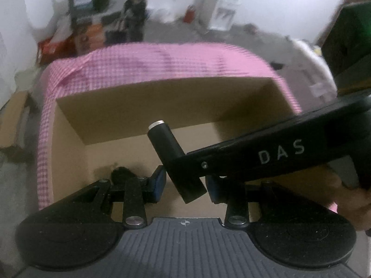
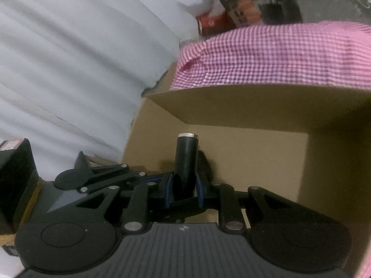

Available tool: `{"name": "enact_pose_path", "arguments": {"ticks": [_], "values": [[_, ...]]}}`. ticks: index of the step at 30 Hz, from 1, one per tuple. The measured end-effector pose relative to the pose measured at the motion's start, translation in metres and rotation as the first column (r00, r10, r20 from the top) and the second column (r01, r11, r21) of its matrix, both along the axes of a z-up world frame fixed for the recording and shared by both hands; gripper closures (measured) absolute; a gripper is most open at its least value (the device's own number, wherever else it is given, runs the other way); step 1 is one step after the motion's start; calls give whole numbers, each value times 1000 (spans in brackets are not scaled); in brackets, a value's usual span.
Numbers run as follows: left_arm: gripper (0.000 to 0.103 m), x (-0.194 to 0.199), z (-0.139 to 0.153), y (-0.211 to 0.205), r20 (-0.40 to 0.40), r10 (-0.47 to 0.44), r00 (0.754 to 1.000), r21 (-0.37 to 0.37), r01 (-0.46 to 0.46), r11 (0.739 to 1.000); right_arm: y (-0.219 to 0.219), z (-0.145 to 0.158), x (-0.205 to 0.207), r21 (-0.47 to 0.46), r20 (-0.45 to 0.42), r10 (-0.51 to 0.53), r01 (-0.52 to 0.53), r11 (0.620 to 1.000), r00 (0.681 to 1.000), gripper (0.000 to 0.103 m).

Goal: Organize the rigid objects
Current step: 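Lift the black cylinder into the box and open the right tool, then move the right tool to the green lip balm stick and grasp it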

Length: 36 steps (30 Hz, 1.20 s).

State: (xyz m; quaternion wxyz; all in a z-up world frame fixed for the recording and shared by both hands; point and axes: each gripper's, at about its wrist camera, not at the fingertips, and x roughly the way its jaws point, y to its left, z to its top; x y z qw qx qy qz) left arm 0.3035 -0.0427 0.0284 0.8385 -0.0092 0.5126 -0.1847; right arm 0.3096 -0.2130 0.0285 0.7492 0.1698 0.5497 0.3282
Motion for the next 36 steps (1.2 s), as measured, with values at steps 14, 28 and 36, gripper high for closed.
{"name": "enact_pose_path", "arguments": {"ticks": [14, 28, 36], "values": [[29, 18, -17, 18, -24, 108, 994, 62, -107, 992, 47, -43, 53, -154, 39, 66, -59, 986, 997, 79], [4, -61, 60, 28, 192, 85, 978, -96, -67, 993, -14, 50, -8, -17, 212, -35, 40, 999, 977, 78], [0, -147, 85, 34, 279, 46, 959, -148, -4, 989, -98, 91, -133, 137, 318, -172, 135, 981, 932, 48]]}}
